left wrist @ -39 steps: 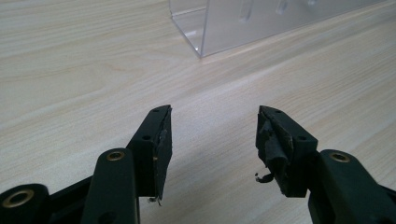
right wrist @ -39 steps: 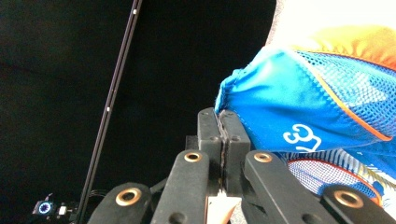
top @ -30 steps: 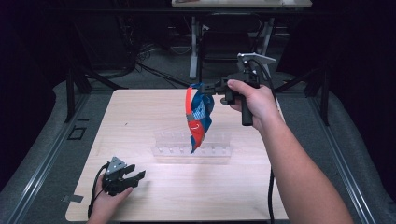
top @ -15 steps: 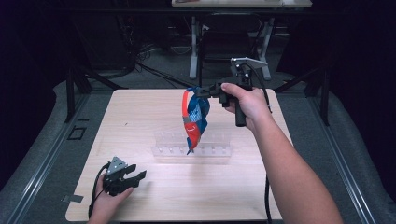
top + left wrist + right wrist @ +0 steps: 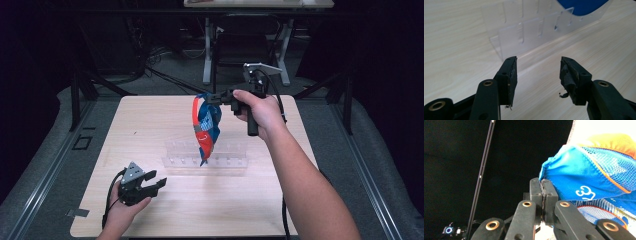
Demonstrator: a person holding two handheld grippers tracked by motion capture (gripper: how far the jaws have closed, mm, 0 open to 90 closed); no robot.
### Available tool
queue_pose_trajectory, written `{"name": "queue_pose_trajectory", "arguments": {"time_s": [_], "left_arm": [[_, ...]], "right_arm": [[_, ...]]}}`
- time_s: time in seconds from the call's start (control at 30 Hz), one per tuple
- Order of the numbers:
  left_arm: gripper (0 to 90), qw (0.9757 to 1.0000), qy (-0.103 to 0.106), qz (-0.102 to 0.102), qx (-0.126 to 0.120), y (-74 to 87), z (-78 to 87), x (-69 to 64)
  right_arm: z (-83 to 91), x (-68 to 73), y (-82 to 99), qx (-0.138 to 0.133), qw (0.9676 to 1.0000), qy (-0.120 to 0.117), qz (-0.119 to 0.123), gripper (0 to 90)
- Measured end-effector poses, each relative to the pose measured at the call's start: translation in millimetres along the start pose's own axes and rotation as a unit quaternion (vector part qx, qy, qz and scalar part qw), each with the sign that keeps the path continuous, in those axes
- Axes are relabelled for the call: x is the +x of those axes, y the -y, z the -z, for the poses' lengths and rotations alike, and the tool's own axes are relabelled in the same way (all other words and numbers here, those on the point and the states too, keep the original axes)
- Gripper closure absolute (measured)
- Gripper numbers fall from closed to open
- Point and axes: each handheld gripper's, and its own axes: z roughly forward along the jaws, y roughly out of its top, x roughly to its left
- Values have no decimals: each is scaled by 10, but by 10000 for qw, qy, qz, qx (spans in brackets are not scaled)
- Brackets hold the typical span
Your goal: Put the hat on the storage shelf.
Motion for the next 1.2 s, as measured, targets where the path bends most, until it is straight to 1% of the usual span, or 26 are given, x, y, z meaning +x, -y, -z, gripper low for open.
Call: {"name": "queue_pose_trajectory", "arguments": {"time_s": [0.1,0.23,0.27,0.33,0.4,0.5,0.57,0.6,0.73,0.83,0.87,0.93,0.97,1.0,1.13,1.2], "left_arm": [[495,9999,85,-112,-72,-112,-39,-94],[492,9992,283,-241,-154,-264,-109,-211],[492,9990,302,-263,-194,-298,-130,-245],[493,9986,334,-365,-192,-369,-157,-306],[495,9980,404,-415,-247,-431,-184,-361],[507,9973,448,-489,-304,-512,-209,-429],[522,9973,405,-512,-334,-556,-223,-466],[549,9973,411,-495,-343,-574,-232,-482],[608,9971,492,-435,-392,-640,-254,-543],[628,9966,522,-427,-472,-671,-265,-578],[631,9966,547,-449,-433,-683,-263,-581],[642,9964,576,-418,-467,-702,-282,-604],[655,9964,568,-446,-449,-708,-283,-606],[657,9962,624,-445,-419,-716,-287,-610],[688,9957,671,-454,-453,-740,-304,-634],[701,9956,700,-410,-462,-756,-314,-643]], "right_arm": [[-26,-3,-4,-9,10000,-4,24,892],[-58,6,-8,-2,10000,18,26,892],[-62,8,-9,-11,10000,23,27,891],[-74,12,-10,-41,10000,27,25,891],[-75,7,-14,-37,10000,32,46,891],[-78,3,-17,-48,10000,25,47,889],[-92,6,-14,-3,10000,6,58,889],[-97,11,-11,-3,10000,18,58,889],[-123,17,-8,-32,10000,31,77,889],[-137,15,-9,-40,10000,26,83,889],[-141,15,-8,-35,10000,29,89,889],[-144,17,-9,-41,9999,31,95,889],[-144,19,-9,-62,9999,37,97,889],[-144,20,-10,-69,9999,43,96,889],[-144,17,-12,-90,9999,48,89,889],[-147,16,-12,-98,9999,46,89,889]]}}
